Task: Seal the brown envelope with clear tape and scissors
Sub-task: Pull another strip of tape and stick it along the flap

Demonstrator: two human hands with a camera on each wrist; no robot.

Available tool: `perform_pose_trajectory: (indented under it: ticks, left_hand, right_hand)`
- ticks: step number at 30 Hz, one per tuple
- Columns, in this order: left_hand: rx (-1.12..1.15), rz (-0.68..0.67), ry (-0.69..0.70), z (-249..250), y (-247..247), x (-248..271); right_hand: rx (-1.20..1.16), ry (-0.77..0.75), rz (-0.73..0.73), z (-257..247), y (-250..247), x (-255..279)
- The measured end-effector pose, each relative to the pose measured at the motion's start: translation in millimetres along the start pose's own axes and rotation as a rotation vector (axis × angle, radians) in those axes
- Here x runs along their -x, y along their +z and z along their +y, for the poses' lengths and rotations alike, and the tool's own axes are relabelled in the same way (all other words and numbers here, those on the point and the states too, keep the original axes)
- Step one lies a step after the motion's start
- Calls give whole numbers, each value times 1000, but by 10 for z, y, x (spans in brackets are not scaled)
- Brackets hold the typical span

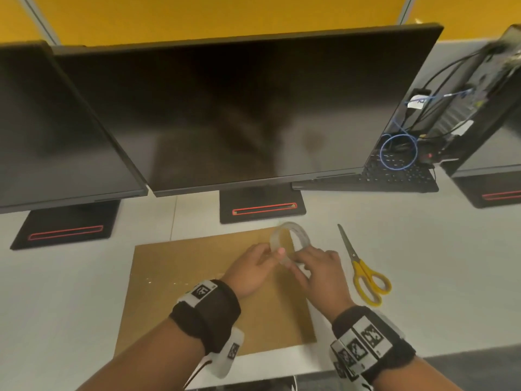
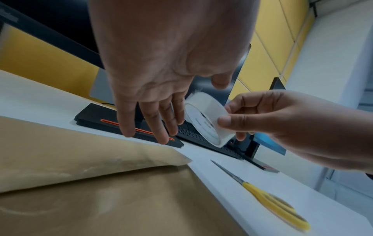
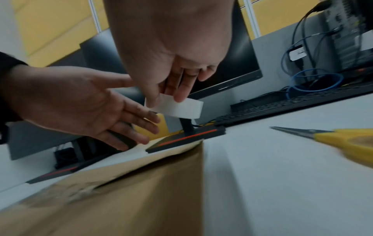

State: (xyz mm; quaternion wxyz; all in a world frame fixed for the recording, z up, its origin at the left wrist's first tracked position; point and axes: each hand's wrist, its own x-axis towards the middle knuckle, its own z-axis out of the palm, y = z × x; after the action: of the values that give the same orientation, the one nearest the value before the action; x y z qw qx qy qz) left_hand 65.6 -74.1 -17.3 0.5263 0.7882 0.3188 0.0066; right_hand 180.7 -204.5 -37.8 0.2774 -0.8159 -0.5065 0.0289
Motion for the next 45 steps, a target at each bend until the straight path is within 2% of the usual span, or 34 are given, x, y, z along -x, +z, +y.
perform_pose_trajectory:
  ticks: [3, 6, 8, 10, 13, 18, 26, 29, 34, 39, 40, 43, 44, 45]
  left_hand:
    - [138, 30, -8, -4, -70, 30]
    - [80, 95, -1, -119, -150, 80]
    - [7, 97, 14, -185, -216, 135]
    - [-105, 82, 17, -260, -300, 189]
    - [-241, 70, 14, -368, -415, 217]
    - [-367, 76, 62, -420, -524, 245]
    - [-574, 136, 152, -472, -631, 278]
    - [-547, 121, 141, -480, -657, 277]
    - [-250, 69, 63, -453, -670, 281]
    - [-374, 93, 94, -350, -623, 229]
    - [-430, 84, 92, -340, -623, 214]
    - [-536, 106, -18, -447, -708, 207]
    - [-536, 127, -44, -486, -743, 229]
    - [-535, 137, -29, -507, -767, 249]
  right_hand:
    - [-72, -52, -52, -211, 77, -49]
    - [-174, -56, -139, -317, 150, -68]
    - [-336, 36, -97, -353, 139, -94]
    - [-495, 189, -9, -399, 107, -173]
    - [-603, 357, -53, -471, 70, -331]
    - [-620, 361, -137, -602, 136, -507]
    - [-586, 366, -84, -707, 310, -544]
    - [-574, 398, -90, -723, 368, -539]
    - [-540, 424, -101, -705, 433, -547]
    - [-485, 424, -53, -750, 492, -529]
    - [-477, 445, -8, -749, 480, -526]
    - [-558, 554, 271, -617, 257, -590]
    - [-596, 571, 305, -545, 152, -634]
    - [-612, 571, 275, -485, 65, -672]
